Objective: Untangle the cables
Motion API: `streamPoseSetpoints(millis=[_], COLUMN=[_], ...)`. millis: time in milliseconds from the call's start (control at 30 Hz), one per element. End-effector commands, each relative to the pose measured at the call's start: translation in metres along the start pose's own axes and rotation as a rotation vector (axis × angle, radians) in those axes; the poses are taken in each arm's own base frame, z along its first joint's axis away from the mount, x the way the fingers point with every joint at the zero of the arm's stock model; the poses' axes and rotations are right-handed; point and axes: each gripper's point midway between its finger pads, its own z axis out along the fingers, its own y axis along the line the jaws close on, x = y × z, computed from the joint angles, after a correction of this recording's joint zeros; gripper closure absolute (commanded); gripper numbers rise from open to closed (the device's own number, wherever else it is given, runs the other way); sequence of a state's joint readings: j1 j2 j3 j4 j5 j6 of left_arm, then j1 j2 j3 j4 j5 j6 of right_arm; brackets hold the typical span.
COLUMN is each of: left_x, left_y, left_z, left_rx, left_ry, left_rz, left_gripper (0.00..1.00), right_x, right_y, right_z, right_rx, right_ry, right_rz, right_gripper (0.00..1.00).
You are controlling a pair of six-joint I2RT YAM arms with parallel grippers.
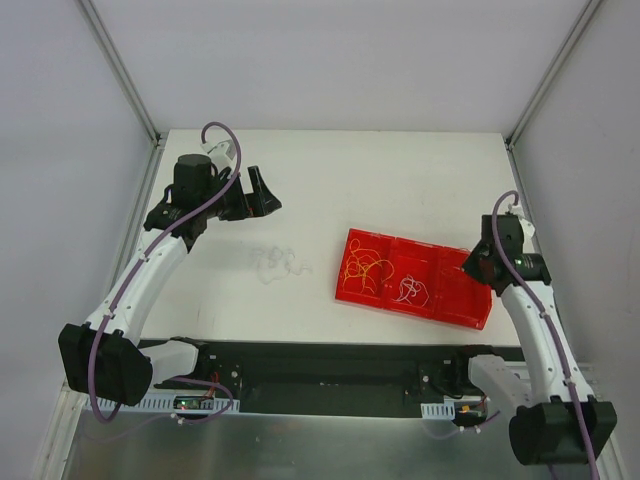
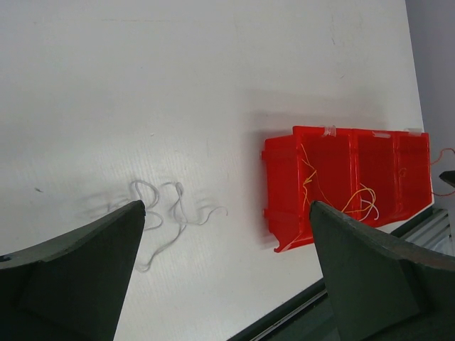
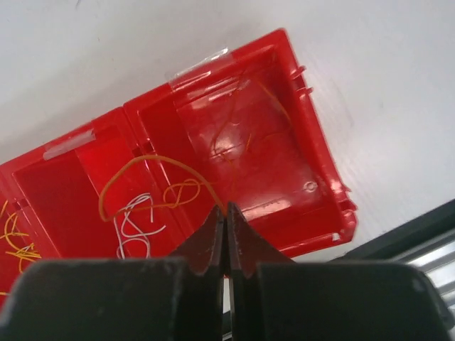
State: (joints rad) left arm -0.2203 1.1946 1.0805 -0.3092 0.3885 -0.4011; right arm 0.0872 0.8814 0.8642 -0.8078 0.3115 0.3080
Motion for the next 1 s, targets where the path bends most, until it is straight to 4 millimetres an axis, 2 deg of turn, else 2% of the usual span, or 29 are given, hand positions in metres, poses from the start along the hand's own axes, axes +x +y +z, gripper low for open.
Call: streamPoseSetpoints(millis=[0, 133, 233, 367, 400, 533, 633, 733, 833, 900, 967], left_x=[-0.014, -0.014, -0.013, -0.012, -0.011, -0.009, -0.009, -0.007, -0.004, -0.003, -0.002], left_y=[-0.004, 0.000, -0.001, 0.002, 0.002, 0.001, 0.007, 0.006, 0.013, 0.013, 0.013], left_z=[-0.009, -0.008, -0.007, -0.005, -0.004, -0.003, 0.000, 0.002, 0.007, 0.009, 0.010], left_rx=[0.012, -0.007, 0.001, -0.007, -0.005, 0.004, -0.020, -0.015, -0.036, -0.035, -0.030], left_ry=[-0.064, -0.069, -0.063, -0.057, -0.051, -0.041, -0.043, -0.033, -0.017, -0.007, 0.000], left_rz=[0.028, 0.038, 0.039, 0.040, 0.037, 0.032, 0.035, 0.030, 0.027, 0.024, 0.022], left_gripper=[0.01, 0.01, 0.01, 0.02, 0.02, 0.02, 0.02, 0.02, 0.02, 0.03, 0.03], right_x=[0.014, 0.034, 0.042, 0.037, 0.034, 0.031, 0.024, 0.021, 0.013, 0.007, 0.004], right_y=[0.035, 0.024, 0.003, -0.032, -0.034, -0.031, -0.037, -0.031, -0.037, -0.036, -0.025], right_z=[0.022, 0.050, 0.059, 0.067, 0.067, 0.065, 0.061, 0.056, 0.053, 0.051, 0.046], right_rx=[-0.142, -0.066, 0.025, 0.115, 0.108, 0.079, 0.114, 0.055, 0.077, 0.076, 0.017], right_ry=[0.128, 0.194, 0.188, 0.102, 0.090, 0.117, 0.101, 0.078, 0.024, 0.017, 0.030], right_rz=[0.113, 0.074, 0.091, 0.182, 0.194, 0.137, 0.106, 0.087, 0.090, 0.070, 0.042], right_gripper=[0.99, 0.98, 0.98, 0.97, 0.96, 0.93, 0.92, 0.81, 0.79, 0.71, 0.61])
